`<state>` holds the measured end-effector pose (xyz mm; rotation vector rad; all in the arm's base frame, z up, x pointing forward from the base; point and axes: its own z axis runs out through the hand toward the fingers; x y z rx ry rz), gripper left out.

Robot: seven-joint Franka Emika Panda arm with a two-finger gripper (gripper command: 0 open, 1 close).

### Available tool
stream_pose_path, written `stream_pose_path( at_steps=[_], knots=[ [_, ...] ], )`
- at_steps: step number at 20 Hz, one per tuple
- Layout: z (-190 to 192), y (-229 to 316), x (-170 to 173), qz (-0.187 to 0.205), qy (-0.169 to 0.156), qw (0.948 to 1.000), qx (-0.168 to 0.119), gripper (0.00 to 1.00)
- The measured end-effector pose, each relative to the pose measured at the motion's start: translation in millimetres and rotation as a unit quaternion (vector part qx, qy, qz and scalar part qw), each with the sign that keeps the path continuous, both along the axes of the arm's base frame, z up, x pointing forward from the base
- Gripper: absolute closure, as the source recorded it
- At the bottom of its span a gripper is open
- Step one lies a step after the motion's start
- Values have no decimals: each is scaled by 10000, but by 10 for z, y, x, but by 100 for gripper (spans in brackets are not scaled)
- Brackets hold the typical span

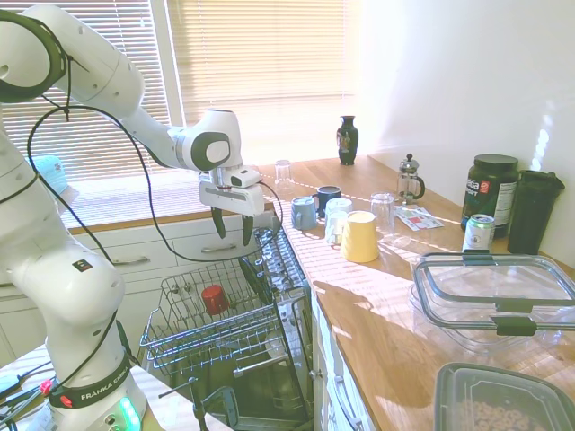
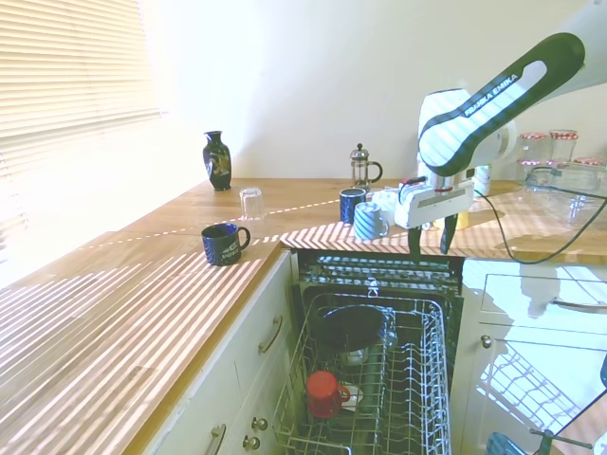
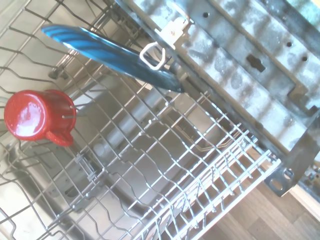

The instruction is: Remove a mug cup out of the dishwasher

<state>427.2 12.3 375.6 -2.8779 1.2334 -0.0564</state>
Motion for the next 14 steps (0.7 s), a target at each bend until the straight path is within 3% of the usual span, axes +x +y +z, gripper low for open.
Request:
stream_pose_path(
  at_steps=[4,14],
  knots=[
    [-36,41,5,68,36,10000,-24,0],
    [-609,746,72,911,149,9951,-344,0]
  ],
)
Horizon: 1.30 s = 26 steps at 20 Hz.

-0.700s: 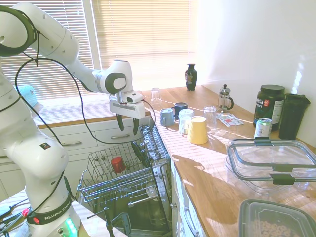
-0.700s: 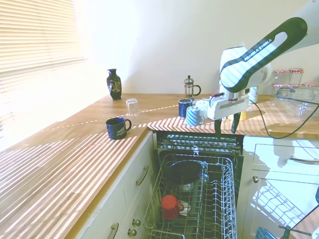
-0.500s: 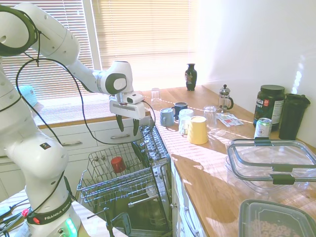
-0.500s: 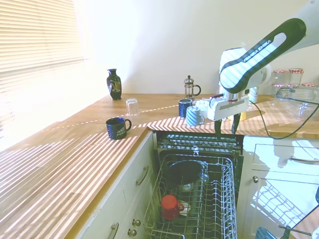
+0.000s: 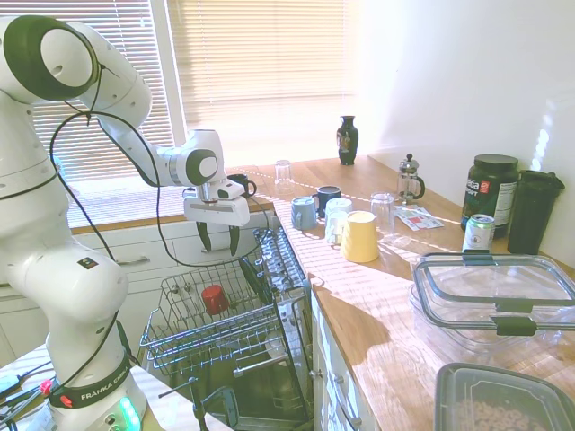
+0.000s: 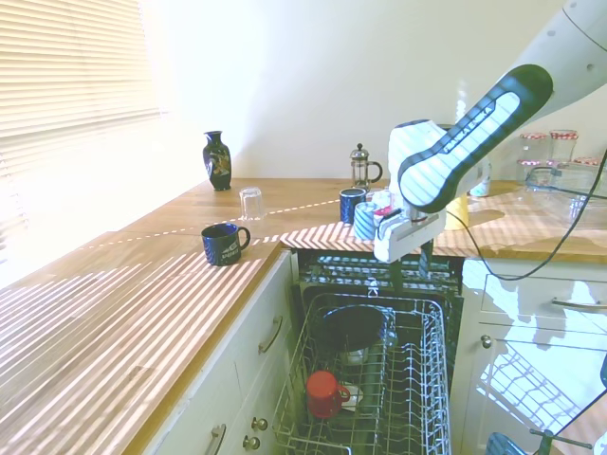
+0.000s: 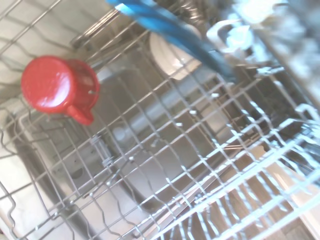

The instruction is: Remove a mug cup out of the dishwasher

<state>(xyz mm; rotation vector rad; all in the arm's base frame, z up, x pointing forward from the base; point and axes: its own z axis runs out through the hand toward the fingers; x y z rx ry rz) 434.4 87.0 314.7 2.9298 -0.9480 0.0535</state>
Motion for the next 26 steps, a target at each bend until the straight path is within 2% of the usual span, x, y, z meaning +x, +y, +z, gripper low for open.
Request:
stream_pose_path(
  at_steps=[5,11,18,26],
  knots=[
    [-328,203,25,431,-2,9990,-79,0],
    [-711,678,152,1050,20,9939,-332,0],
    [-1326,1138,553,1659,117,9838,-664,0],
    [-1913,1591,766,2228,250,9699,-951,0]
  ],
)
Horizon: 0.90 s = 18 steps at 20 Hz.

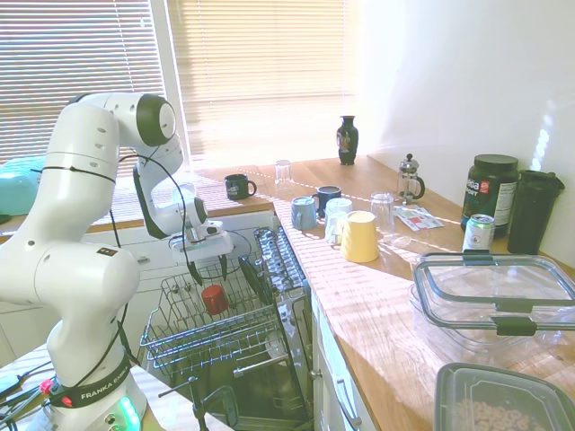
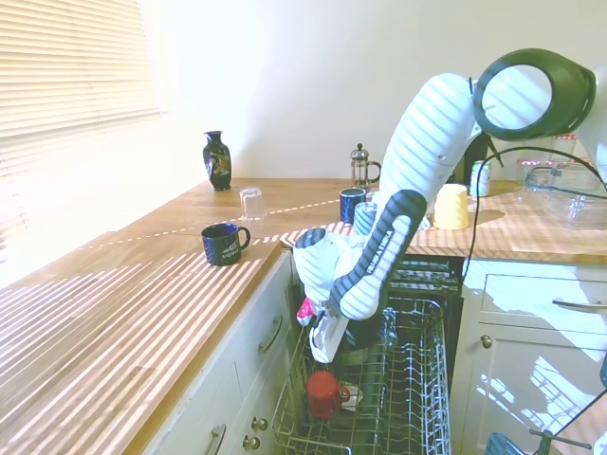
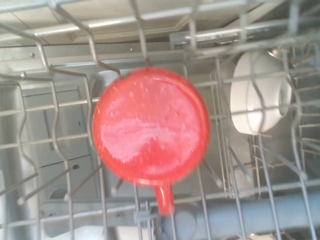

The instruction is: Remove a mug cup out of the dishwasher

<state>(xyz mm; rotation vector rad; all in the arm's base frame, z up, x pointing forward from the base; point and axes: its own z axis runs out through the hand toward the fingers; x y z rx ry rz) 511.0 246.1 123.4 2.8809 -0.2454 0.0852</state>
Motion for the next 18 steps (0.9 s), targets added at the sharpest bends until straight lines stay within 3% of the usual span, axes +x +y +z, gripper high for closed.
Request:
stream_pose_path(
  at_steps=[14,15,18],
  knots=[
    [-863,61,38,449,309,9984,-126,0],
    [-902,53,45,451,316,9984,-111,100],
    [-971,46,53,486,345,9982,-112,100]
  ],
)
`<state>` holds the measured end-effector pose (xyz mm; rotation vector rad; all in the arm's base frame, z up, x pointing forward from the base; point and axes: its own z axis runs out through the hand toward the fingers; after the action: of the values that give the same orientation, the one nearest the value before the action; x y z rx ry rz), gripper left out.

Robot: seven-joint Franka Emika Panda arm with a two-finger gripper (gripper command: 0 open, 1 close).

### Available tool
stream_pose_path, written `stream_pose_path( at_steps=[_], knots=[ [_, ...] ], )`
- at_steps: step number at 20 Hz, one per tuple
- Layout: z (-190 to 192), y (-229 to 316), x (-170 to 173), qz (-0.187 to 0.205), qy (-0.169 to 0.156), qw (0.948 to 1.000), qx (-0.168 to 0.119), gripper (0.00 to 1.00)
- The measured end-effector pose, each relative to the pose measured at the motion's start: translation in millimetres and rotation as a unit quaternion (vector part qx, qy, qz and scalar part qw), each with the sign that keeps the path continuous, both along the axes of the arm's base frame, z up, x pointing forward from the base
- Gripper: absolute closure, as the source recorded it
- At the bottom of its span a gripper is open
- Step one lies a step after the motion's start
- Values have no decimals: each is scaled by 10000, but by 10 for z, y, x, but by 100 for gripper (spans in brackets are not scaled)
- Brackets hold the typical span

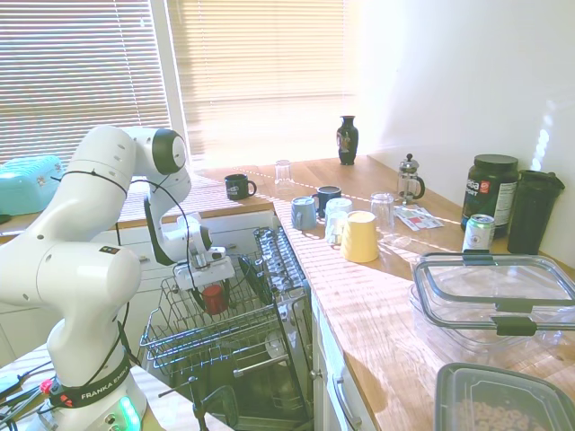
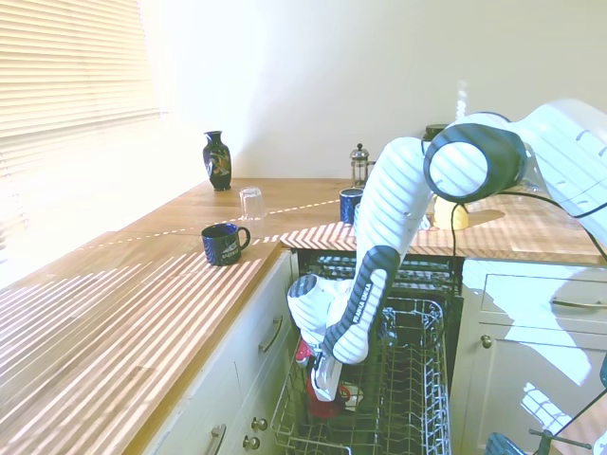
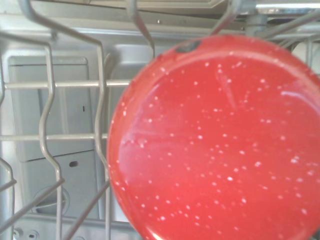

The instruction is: Remove a mug cup out of the dishwasher

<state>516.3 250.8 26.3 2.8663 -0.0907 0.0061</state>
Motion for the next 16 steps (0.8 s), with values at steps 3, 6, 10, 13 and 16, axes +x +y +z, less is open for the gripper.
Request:
stream_pose_path(
  at_steps=[3,6,10,13,16],
  knots=[
    [-44,18,-5,26,11,10000,-20,100],
    [-126,-3,40,-44,-29,10000,-3,100],
    [-251,-24,92,-92,-21,10000,-6,100],
    [-263,51,87,-79,-20,10000,-33,100],
    [-250,54,122,-44,-27,10000,-82,100]
  ],
)
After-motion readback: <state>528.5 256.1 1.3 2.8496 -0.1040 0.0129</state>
